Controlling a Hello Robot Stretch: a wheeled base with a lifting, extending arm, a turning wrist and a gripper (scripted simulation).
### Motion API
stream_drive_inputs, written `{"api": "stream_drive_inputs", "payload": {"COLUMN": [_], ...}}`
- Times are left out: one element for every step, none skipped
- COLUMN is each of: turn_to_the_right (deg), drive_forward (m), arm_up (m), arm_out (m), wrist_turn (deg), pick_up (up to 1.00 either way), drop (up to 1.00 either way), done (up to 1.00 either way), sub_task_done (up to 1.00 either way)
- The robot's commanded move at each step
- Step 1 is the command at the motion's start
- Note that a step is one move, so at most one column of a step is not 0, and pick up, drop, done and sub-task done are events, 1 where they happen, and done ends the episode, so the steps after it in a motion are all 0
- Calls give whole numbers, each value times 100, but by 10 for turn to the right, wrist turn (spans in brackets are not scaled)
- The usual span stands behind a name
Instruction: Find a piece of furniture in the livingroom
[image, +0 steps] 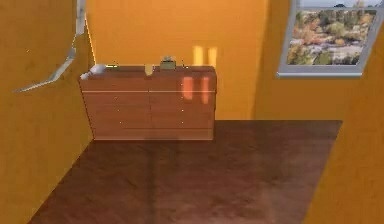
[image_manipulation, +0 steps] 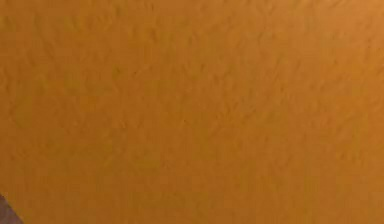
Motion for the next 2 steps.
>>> {"api": "stream_drive_inputs", "payload": {"turn_to_the_right": [450,450], "drive_forward": [0,0], "arm_up": [0,0], "arm_out": [0,0], "wrist_turn": [0,0], "pick_up": [0,0], "drop": [0,0], "done": [0,0], "sub_task_done": [0,0]}}
